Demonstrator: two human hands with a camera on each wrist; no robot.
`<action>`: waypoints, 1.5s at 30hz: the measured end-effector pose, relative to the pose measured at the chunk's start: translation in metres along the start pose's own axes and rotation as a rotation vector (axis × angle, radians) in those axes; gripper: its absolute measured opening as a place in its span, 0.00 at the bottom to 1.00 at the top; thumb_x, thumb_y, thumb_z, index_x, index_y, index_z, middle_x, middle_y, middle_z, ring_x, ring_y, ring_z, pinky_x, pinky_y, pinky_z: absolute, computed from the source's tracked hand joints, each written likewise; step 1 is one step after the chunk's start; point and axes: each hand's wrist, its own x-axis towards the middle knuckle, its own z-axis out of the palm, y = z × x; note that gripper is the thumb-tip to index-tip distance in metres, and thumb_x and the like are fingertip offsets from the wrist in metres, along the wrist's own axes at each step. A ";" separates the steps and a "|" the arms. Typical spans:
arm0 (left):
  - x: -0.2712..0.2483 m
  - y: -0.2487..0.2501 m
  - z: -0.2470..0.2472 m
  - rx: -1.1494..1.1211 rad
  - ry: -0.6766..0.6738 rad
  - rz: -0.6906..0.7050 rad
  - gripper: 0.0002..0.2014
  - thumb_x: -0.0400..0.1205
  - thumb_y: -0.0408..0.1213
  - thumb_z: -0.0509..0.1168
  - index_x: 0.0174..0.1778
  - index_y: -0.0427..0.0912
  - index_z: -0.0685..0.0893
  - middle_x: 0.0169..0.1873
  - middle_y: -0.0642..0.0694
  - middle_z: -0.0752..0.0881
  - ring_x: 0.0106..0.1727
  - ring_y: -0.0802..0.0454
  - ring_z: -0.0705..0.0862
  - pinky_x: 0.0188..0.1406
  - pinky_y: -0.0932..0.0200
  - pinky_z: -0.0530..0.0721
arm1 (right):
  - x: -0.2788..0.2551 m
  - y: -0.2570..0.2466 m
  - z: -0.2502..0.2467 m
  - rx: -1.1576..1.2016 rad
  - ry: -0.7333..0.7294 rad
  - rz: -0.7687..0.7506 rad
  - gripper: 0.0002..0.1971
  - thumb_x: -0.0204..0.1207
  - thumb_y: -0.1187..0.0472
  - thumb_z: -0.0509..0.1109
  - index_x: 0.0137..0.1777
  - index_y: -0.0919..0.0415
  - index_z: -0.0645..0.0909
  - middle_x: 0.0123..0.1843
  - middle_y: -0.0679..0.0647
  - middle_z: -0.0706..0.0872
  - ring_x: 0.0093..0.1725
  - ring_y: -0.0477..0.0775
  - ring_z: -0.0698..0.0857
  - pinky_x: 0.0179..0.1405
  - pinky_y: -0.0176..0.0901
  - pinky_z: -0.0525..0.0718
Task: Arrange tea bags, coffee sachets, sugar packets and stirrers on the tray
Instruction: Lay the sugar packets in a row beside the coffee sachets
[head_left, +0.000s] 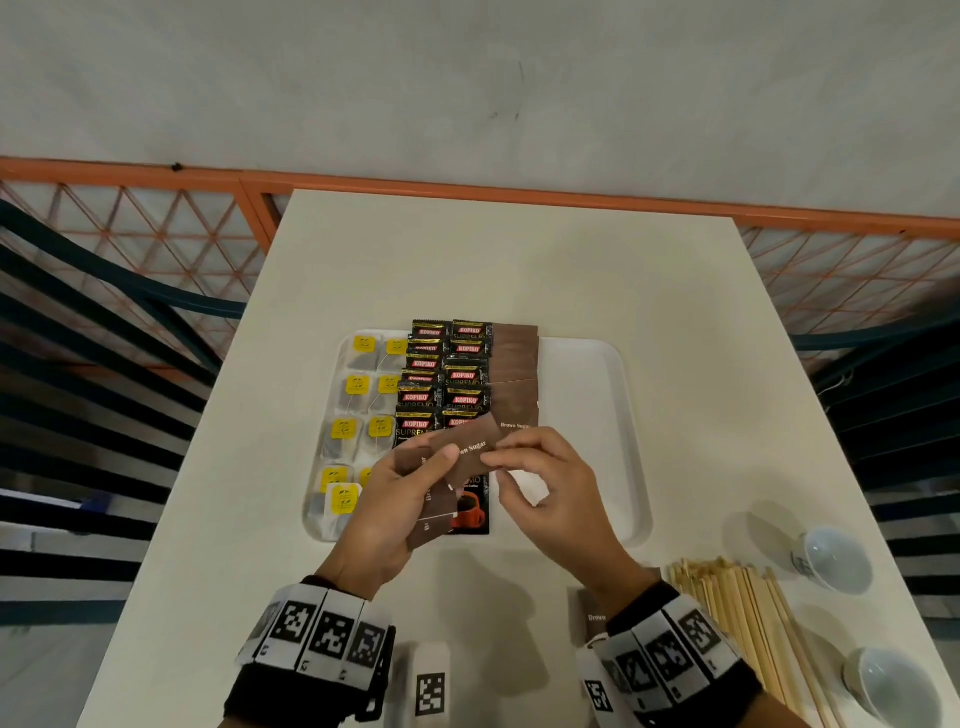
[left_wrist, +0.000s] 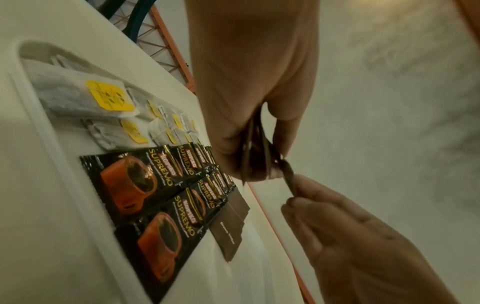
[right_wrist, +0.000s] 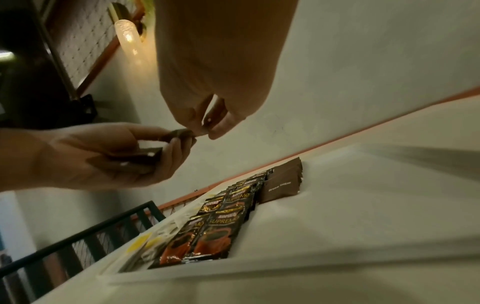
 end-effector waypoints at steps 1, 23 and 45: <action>0.000 0.000 -0.001 0.021 -0.003 0.003 0.08 0.79 0.33 0.66 0.51 0.46 0.86 0.32 0.45 0.90 0.34 0.47 0.85 0.30 0.59 0.85 | -0.001 -0.002 -0.002 0.082 0.012 0.033 0.09 0.71 0.65 0.71 0.51 0.56 0.87 0.51 0.49 0.83 0.53 0.42 0.82 0.52 0.25 0.81; 0.003 -0.014 -0.017 -0.184 -0.018 -0.137 0.13 0.80 0.19 0.53 0.55 0.31 0.79 0.41 0.38 0.91 0.37 0.50 0.91 0.35 0.59 0.90 | 0.028 0.059 -0.002 0.043 0.037 0.865 0.01 0.76 0.63 0.69 0.44 0.58 0.81 0.40 0.51 0.84 0.42 0.51 0.80 0.46 0.40 0.74; -0.002 -0.020 -0.003 -0.030 -0.014 0.032 0.07 0.77 0.26 0.66 0.49 0.36 0.85 0.42 0.40 0.89 0.38 0.50 0.89 0.34 0.60 0.87 | 0.005 -0.022 0.001 0.249 -0.224 0.464 0.09 0.74 0.62 0.73 0.46 0.45 0.80 0.41 0.42 0.85 0.43 0.43 0.83 0.41 0.27 0.77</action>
